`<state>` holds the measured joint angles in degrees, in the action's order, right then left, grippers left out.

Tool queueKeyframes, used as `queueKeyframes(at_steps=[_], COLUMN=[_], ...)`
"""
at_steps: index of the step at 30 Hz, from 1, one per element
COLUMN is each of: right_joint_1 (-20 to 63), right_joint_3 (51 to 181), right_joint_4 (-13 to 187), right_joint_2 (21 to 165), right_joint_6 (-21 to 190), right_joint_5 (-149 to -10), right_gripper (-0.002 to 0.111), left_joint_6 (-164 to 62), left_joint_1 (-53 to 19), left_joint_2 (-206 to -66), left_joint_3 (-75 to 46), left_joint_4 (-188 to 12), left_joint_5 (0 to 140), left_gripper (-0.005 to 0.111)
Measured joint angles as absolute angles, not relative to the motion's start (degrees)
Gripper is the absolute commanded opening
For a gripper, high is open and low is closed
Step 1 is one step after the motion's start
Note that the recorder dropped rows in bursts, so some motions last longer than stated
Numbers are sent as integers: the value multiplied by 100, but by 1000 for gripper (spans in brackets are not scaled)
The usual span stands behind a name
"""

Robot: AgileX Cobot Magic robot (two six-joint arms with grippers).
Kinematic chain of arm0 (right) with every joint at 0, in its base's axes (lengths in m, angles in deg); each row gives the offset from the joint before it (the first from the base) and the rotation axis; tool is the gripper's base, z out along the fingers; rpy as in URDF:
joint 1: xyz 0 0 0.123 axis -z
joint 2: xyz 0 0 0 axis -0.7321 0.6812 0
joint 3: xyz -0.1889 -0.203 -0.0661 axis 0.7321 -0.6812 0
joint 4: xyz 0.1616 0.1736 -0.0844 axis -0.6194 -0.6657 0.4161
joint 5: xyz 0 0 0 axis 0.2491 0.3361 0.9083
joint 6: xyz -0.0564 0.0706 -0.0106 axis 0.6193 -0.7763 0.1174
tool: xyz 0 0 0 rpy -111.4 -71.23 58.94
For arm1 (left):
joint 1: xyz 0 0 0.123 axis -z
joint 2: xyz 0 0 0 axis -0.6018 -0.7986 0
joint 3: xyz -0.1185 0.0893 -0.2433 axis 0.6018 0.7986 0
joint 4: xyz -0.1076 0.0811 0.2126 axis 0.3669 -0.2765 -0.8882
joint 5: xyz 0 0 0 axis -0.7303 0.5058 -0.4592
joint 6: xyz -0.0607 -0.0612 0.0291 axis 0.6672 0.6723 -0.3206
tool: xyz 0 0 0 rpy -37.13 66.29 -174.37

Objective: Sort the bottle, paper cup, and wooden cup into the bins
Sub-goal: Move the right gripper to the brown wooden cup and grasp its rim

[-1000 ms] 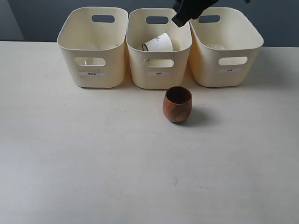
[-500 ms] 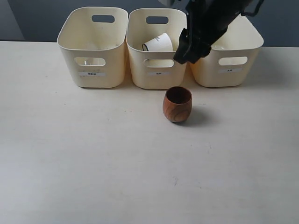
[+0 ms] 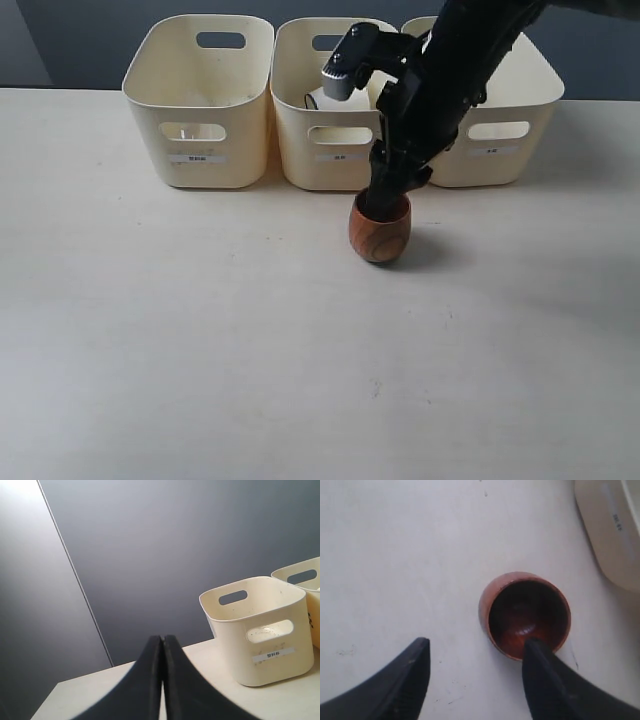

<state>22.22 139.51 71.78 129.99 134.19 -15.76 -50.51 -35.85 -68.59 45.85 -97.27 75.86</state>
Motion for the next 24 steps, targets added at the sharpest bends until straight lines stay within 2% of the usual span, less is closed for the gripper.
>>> queueKeyframes(at_steps=[24], right_joint_1=[2222], right_joint_3=[13951], right_joint_4=[7175], right_joint_2=[13702], right_joint_6=[13538], right_joint_5=[-2290], right_gripper=[53], left_joint_6=[-5051], left_joint_1=[-3585], left_joint_2=[-6859], left_joint_3=[4585], left_joint_4=[-9727], left_joint_5=[7586], left_gripper=[0])
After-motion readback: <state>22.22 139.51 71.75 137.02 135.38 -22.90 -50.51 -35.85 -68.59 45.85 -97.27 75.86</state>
